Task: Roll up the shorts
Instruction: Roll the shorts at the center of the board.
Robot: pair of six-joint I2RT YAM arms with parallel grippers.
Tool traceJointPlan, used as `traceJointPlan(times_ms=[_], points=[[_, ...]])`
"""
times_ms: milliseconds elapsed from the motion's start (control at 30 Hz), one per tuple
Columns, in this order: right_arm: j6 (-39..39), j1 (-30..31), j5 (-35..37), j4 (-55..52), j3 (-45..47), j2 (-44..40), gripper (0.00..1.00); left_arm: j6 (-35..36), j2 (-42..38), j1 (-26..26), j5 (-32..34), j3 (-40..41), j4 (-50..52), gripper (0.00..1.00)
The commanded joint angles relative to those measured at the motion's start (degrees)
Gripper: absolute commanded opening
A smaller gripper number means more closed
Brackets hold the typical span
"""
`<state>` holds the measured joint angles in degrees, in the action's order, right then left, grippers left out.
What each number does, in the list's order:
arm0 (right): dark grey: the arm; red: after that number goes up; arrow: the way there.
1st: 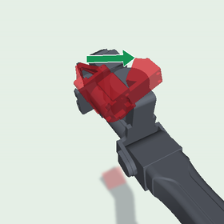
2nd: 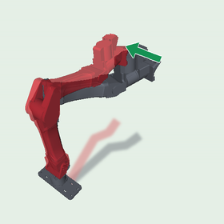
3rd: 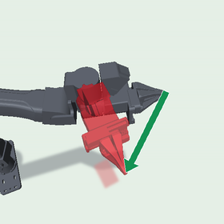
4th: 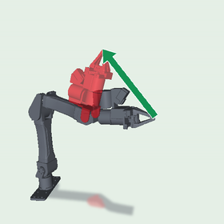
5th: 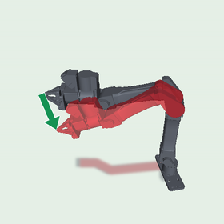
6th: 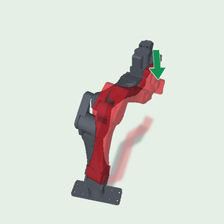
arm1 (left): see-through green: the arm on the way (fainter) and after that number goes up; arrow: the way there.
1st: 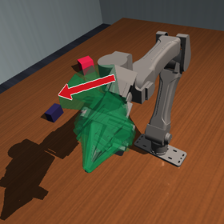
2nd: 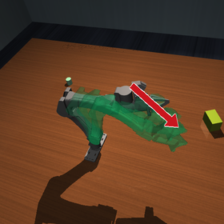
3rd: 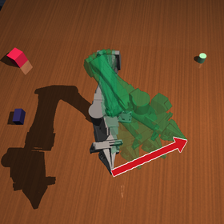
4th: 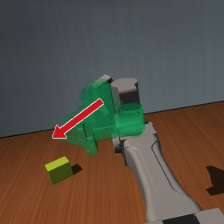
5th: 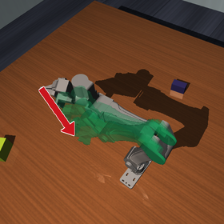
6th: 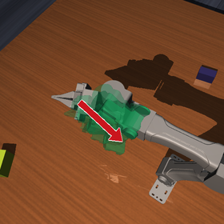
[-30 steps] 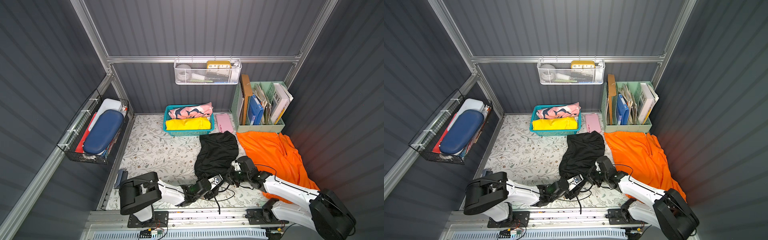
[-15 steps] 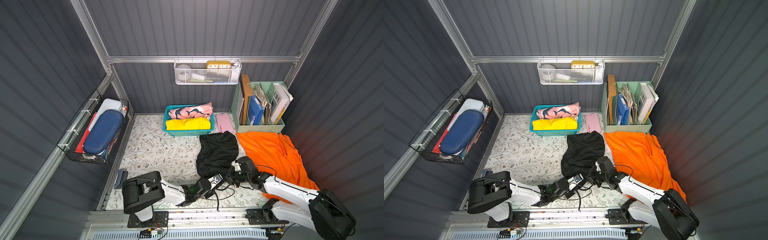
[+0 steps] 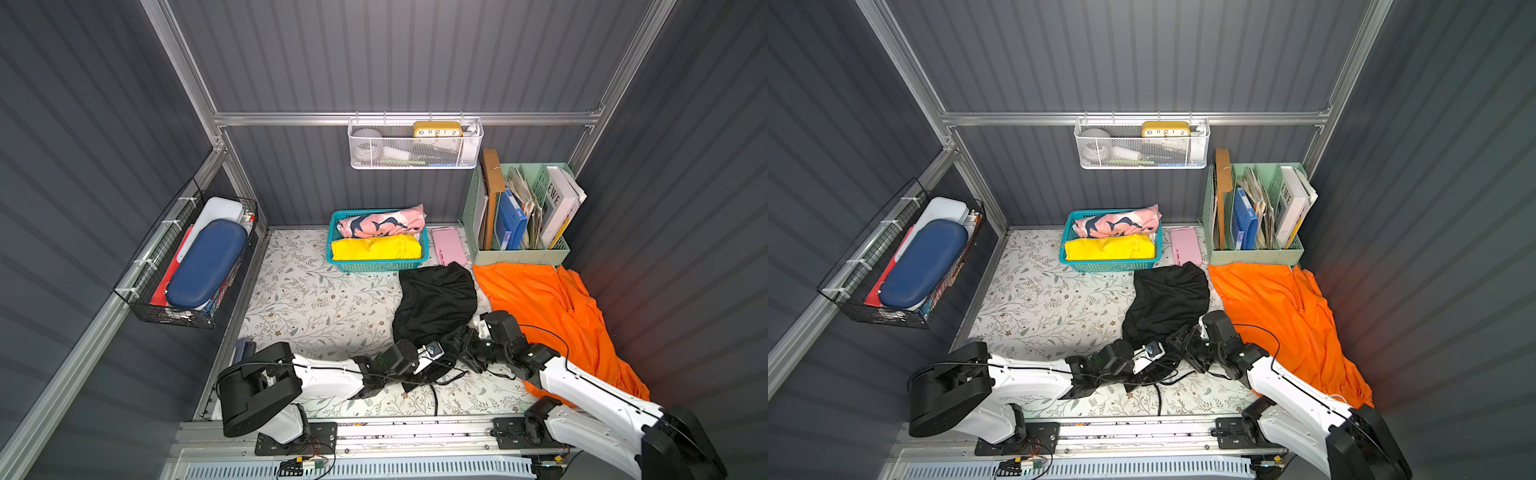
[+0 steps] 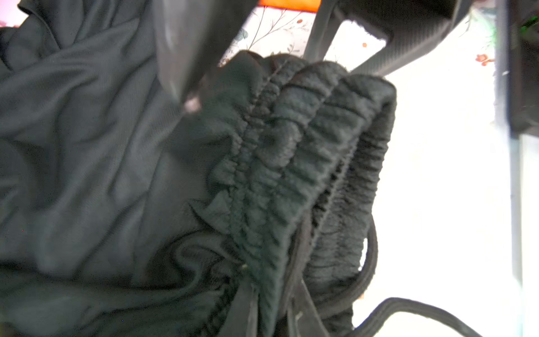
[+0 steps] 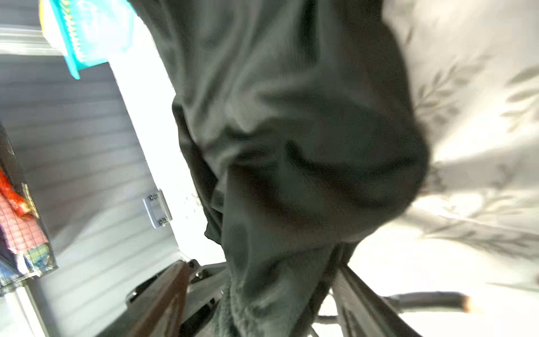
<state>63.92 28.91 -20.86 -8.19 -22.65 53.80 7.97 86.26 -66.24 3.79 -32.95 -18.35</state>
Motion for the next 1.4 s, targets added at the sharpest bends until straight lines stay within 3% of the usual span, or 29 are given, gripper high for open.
traceJointPlan(times_ms=[0, 133, 233, 433, 767, 1000, 1100, 1367], points=[[-2.41, -1.52, 2.12, -5.18, -0.32, -2.59, 0.88, 3.14, -2.06, 0.82, -4.50, -2.41, 5.24, 0.05], [-4.01, -2.08, -0.15, -6.60, -0.22, -2.82, 0.89, 3.77, -1.51, 2.29, -7.64, -3.65, 6.01, 0.04], [-7.59, -2.03, 0.25, -10.68, -2.49, -3.56, 0.89, 5.53, -0.55, 5.39, -14.05, -7.03, 10.48, 0.04], [-18.04, -2.03, 6.09, -21.82, -8.65, -6.07, 0.89, 11.66, 2.47, 12.87, -26.56, -17.19, 23.43, 0.01], [-33.56, -1.93, 12.77, -27.18, -11.80, -11.67, 0.82, 21.49, 14.30, 19.32, -42.14, -34.65, 44.97, 0.01], [-43.94, -1.72, 13.62, -20.08, -9.34, -20.80, 0.81, 27.29, 23.75, 22.47, -46.45, -45.92, 55.87, 0.00], [-52.15, -1.48, 11.56, -19.28, -9.77, -23.06, 0.82, 28.69, 26.56, 24.05, -48.04, -48.80, 57.30, 0.00], [-68.29, -1.39, 9.06, -21.84, -11.51, -18.82, 0.83, 34.65, 38.51, 27.19, -50.59, -62.60, 69.06, 0.00]])
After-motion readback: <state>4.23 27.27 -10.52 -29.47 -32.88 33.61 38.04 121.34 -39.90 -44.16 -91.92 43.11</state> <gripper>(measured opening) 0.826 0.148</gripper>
